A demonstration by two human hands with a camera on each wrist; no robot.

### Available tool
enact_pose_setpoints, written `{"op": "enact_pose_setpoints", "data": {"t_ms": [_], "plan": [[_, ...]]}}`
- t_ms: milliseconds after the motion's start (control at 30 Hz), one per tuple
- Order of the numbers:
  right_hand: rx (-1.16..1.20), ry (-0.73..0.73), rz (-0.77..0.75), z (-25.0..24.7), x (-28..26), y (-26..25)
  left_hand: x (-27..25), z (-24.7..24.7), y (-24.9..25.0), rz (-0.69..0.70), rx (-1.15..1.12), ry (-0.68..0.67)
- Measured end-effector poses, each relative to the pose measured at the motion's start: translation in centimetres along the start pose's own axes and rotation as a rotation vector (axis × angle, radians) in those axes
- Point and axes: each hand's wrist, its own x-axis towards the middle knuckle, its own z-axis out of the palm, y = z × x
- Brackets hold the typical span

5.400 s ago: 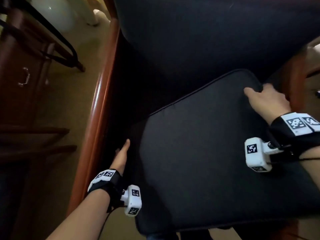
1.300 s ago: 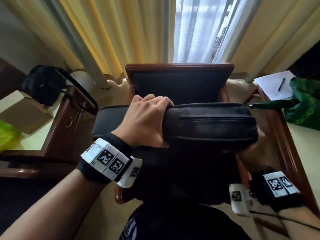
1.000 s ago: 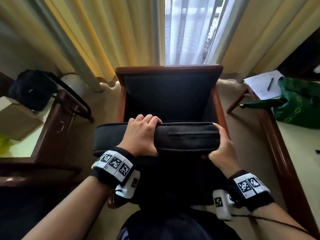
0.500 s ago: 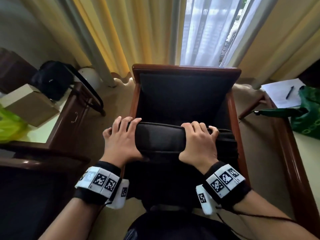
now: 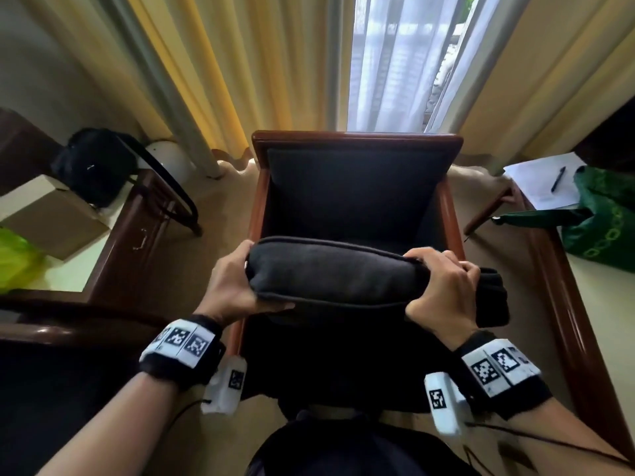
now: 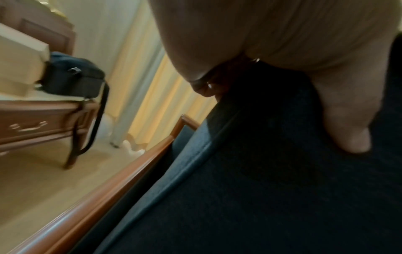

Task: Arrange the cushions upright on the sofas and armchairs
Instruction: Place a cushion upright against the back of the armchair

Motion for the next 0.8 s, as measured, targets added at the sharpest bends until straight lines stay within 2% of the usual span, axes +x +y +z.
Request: {"op": "enact_pose_setpoints", "data": {"t_ms": [100, 267, 367, 467, 567, 700, 800], "plan": [[0.141, 0.027, 0.095, -2.0, 1.4, 1.5, 2.3, -0.3, 3.8, 0.108, 0.035, 0.004], [0.386, 0.101, 0.048, -5.2, 2.6, 4.3, 3.9, -0.4, 9.9, 0.246, 0.174, 0.019], [0.498, 0.097, 0.163, -5.5, 2.3, 6.1, 4.3, 2.1, 12.2, 0.281, 0.288, 0.024], [0.383, 0.027, 0.266, -3.3, 1.3, 7.8, 4.6, 6.6, 12.9, 0.267, 0.331, -0.004], [0.213, -0.086, 0.288, -2.3, 0.6, 7.8, 4.9, 10.7, 12.4, 0.291, 0.245, -0.036], [0.300, -0.169, 0.108, -5.3, 1.1, 3.3, 5.1, 13.1, 10.6, 0.354, 0.121, -0.150], [0.103, -0.334, 0.036, -7.1, 1.7, -1.4, 4.6, 13.7, 7.5, 0.326, 0.179, -0.282]]}}
